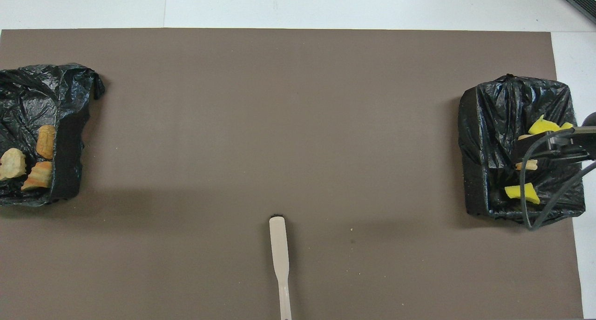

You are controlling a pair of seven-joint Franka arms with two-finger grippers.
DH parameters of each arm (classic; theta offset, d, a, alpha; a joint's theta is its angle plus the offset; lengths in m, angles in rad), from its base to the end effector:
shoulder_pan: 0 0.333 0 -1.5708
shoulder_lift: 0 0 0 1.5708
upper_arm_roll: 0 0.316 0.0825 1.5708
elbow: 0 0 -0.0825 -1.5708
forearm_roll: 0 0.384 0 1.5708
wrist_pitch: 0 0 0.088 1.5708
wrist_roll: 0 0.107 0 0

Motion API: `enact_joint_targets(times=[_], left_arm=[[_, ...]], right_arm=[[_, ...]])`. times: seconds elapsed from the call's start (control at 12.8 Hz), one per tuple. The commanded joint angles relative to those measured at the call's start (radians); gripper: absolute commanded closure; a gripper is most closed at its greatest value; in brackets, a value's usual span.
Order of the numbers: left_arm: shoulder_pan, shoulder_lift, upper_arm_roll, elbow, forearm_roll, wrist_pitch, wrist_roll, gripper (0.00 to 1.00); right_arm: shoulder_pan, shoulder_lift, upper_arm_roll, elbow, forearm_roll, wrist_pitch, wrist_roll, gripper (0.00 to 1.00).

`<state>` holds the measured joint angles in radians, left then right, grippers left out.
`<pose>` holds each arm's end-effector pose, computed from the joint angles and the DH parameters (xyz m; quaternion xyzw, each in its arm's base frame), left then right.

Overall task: Sweep and dump trash in bin
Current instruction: 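Shake the dustpan over the bin and lift it out with the left gripper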

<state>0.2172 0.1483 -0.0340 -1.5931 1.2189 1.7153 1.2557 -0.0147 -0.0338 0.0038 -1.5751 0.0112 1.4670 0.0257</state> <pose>0.5897 0.1998 0.6000 -0.6602 0.4967 0.3791 0.4167 0.5330 -0.0045 0.6322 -0.9991 0.0179 0.0372 0.0053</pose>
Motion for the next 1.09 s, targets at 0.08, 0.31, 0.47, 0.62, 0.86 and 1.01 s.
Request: enact_joint_targets(times=[0.08,0.31,0.47,0.62,0.86,1.01], left_arm=[[-0.088,-0.016,0.011,-0.002,0.092,-0.098,-0.029,1.00],[-0.131,-0.015,0.010,0.011,0.111,-0.155,-0.016,1.00],[-0.174,-0.027,-0.009,0.010,0.079,-0.211,-0.021,1.00],[-0.226,-0.029,-0.012,0.010,0.003,-0.265,-0.029,1.00],[-0.249,-0.027,-0.012,0.012,-0.194,-0.266,-0.077,1.00],[-0.251,-0.029,-0.014,0.010,-0.319,-0.250,-0.154,1.00]], right_arm=[[-0.002,-0.023,-0.001,-0.028,0.012,0.012,0.020,0.00],[-0.002,-0.023,-0.001,-0.028,0.012,0.012,0.022,0.00],[-0.002,-0.023,-0.001,-0.028,0.012,0.012,0.020,0.00],[-0.002,-0.023,-0.001,-0.028,0.012,0.012,0.020,0.00],[-0.002,-0.023,-0.001,-0.028,0.012,0.012,0.020,0.00],[-0.002,-0.023,-0.001,-0.028,0.010,0.012,0.020,0.00]])
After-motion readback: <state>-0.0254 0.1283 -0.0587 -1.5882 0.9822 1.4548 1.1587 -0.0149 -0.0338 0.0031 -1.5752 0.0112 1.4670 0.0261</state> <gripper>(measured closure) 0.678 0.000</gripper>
